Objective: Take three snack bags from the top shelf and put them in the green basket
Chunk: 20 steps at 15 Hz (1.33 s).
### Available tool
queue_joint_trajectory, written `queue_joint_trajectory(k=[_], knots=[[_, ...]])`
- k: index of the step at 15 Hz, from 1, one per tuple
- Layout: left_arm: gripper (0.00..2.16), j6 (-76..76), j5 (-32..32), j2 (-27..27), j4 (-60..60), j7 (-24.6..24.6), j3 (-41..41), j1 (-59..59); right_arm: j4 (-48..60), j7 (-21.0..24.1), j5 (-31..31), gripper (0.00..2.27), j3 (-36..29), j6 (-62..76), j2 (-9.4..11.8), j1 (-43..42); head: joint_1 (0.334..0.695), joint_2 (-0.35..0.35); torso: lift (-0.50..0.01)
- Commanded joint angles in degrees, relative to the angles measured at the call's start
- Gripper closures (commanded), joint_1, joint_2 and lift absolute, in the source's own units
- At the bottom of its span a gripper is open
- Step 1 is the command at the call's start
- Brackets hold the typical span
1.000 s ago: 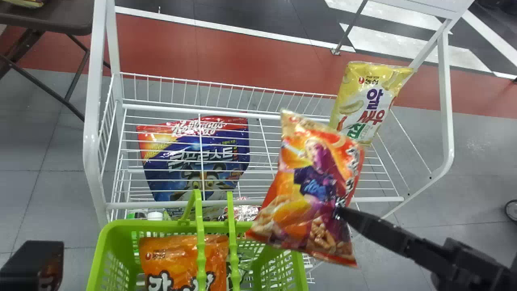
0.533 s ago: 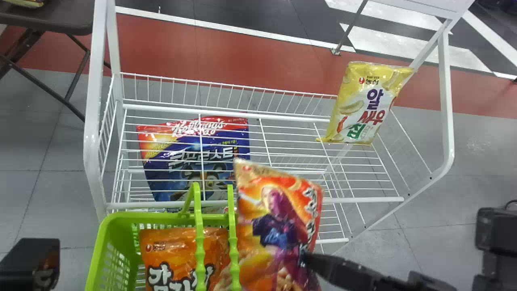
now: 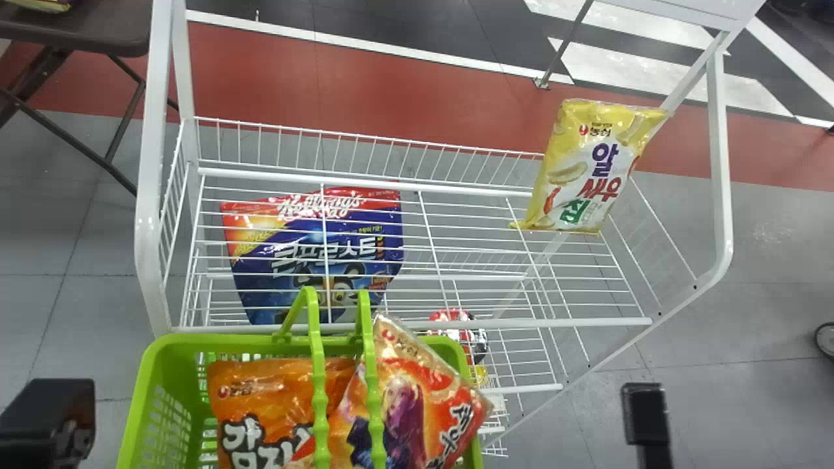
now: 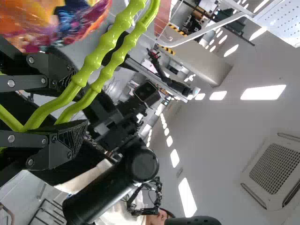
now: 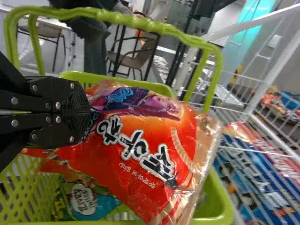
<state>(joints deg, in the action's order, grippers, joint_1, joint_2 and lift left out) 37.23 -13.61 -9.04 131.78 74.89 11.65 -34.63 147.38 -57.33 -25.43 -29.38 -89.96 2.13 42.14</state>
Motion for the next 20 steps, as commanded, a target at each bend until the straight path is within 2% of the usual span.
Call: queue_joint_trajectory(k=[1, 2, 3, 4, 5, 6, 7, 13, 14, 15, 18, 20], knots=[[0.86, 0.0, -0.1, -0.01, -0.21, 0.09, -0.05, 0.35, -0.6, 0.29, 3.81, 2.22, 6.44, -0.12, 3.06, -0.21, 0.695, -0.35, -0.04], [0.86, 0.18, -0.18, -0.01, -0.29, 0.0, -0.13, 0.71, -0.51, 0.29, 5.75, 2.22, 9.08, -0.12, 4.2, -0.39, 0.695, -0.35, -0.04], [0.86, 0.35, -0.18, -0.01, -0.29, 0.0, -0.05, 0.88, -0.25, 0.2, 6.45, 2.19, 9.43, -0.12, 4.38, -0.65, 0.695, -0.35, -0.04], [0.86, 0.35, -0.27, -0.01, -0.29, 0.09, -0.13, 0.88, -0.25, -0.5, 6.27, 2.0, 8.64, -0.12, 4.29, -1.0, 0.695, -0.35, -0.04], [0.86, 0.35, -0.36, -0.1, -0.29, 0.09, -0.4, 0.79, -0.25, -1.12, 5.66, 1.56, 7.23, -0.12, 4.29, -1.71, 0.695, -0.35, -0.04], [0.86, 0.53, -0.27, -0.1, -0.29, 0.0, -0.75, 0.27, -0.07, -1.65, 5.48, 0.6, 5.47, -0.12, 4.29, -2.85, 0.695, -0.35, -0.04], [0.85, 0.35, -0.36, -0.1, -0.21, 0.0, -1.01, -0.17, 0.28, -1.73, 5.48, 0.0, 3.63, -0.12, 4.2, -3.55, 0.695, -0.35, -0.04], [0.85, 0.35, -0.27, -0.01, 0.06, -0.62, -0.66, -0.35, 0.63, -5.25, 2.85, 0.05, -11.4, -0.12, 2.0, -6.1, 0.695, -0.35, -0.04], [0.86, 0.35, -0.18, -0.01, 0.15, -0.88, -0.49, -0.35, 0.63, -5.25, 1.88, 0.06, -13.51, -0.12, 0.69, -6.36, 0.695, -0.35, -0.04], [0.86, 0.35, -0.18, -0.01, 0.23, -1.15, -0.4, -0.35, 0.63, -5.25, 1.18, 0.06, -15.36, -0.12, -1.86, -6.36, 0.695, -0.35, -0.04], [0.85, 0.7, 0.17, -0.01, 0.32, -1.5, 0.04, -0.52, 0.19, -4.02, 0.12, 0.07, -15.71, 2.64, -2.18, -6.01, 0.695, -0.35, -0.04], [0.8, 0.88, 0.61, -0.1, 0.41, -2.02, 0.66, -0.52, 0.28, -1.47, -2.08, 0.08, -15.27, 17.23, -2.18, -5.75, 0.695, -0.35, -0.04]])
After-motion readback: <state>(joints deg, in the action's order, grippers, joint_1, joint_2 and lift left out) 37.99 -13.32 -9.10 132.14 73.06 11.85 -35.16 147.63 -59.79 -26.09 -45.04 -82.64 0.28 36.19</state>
